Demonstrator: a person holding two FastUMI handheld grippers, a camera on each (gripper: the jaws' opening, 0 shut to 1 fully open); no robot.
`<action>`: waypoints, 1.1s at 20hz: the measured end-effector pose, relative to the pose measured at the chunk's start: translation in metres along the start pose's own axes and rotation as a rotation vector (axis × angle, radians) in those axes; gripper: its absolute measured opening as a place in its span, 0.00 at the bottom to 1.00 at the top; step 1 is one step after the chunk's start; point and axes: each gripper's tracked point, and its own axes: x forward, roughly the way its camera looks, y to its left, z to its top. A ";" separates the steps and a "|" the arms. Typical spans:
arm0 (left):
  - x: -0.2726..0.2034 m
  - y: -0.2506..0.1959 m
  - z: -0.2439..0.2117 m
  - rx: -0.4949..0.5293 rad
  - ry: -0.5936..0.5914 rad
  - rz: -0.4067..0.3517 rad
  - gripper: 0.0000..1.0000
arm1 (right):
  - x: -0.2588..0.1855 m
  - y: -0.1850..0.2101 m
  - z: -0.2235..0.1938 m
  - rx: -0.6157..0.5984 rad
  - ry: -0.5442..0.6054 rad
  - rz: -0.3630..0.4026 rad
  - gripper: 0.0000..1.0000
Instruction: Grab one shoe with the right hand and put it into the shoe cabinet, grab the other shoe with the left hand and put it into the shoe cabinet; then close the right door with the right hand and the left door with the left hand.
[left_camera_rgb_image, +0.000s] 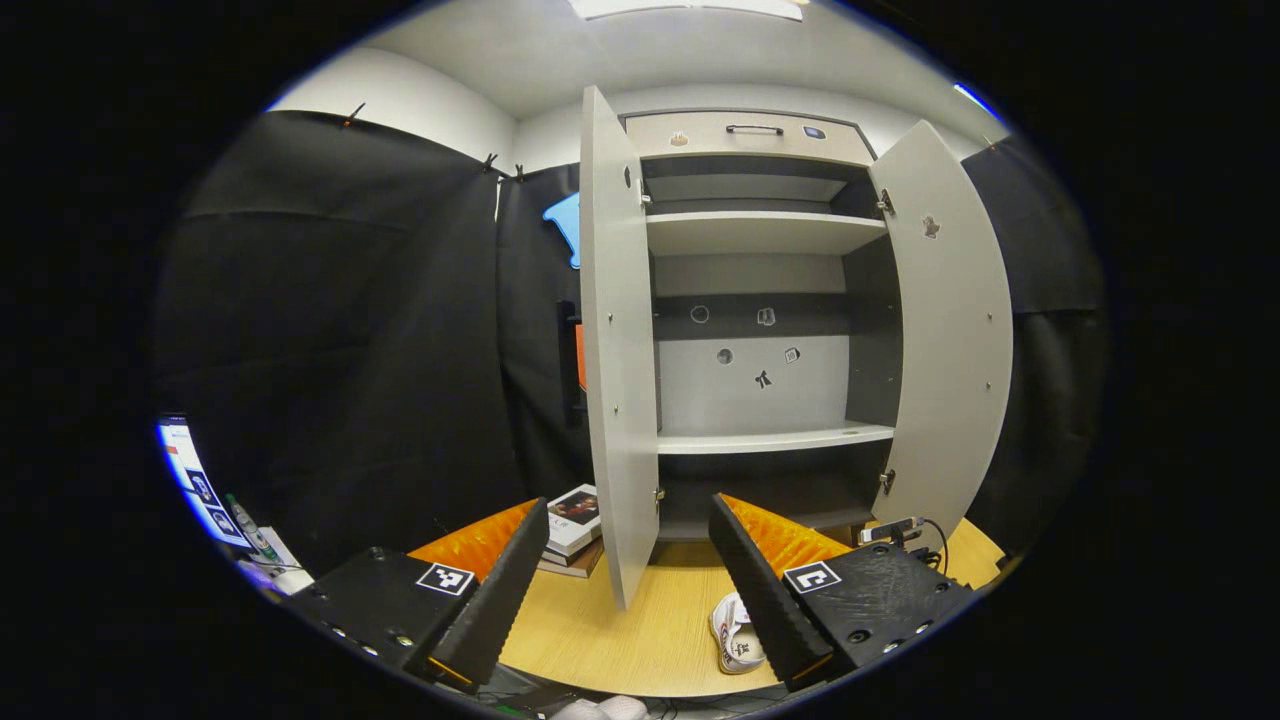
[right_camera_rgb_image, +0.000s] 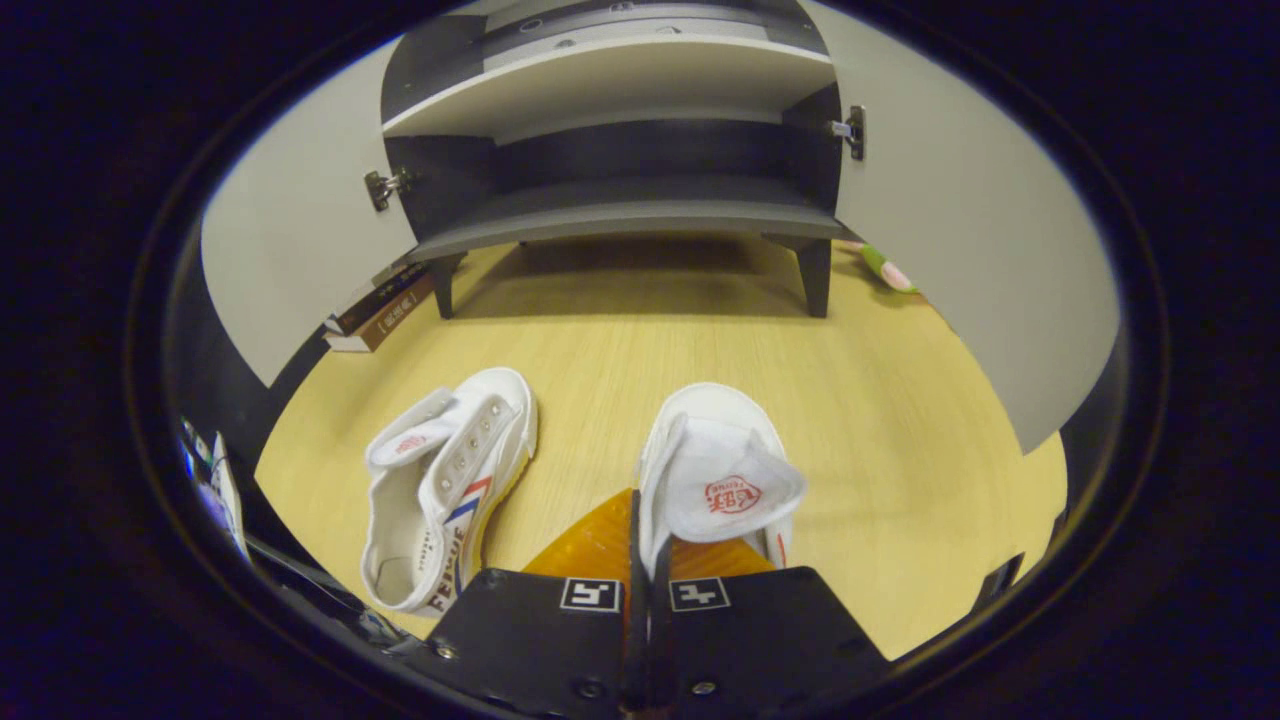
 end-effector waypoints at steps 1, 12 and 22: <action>0.001 -0.001 -0.001 0.000 -0.002 -0.003 0.96 | -0.013 0.003 0.010 -0.012 -0.022 0.006 0.05; 0.013 -0.018 -0.009 -0.033 -0.007 -0.030 0.97 | -0.180 0.042 0.271 -0.138 -0.406 0.063 0.05; 0.023 -0.020 -0.008 -0.042 -0.011 0.064 0.96 | -0.132 0.067 0.467 -0.182 -0.512 0.007 0.04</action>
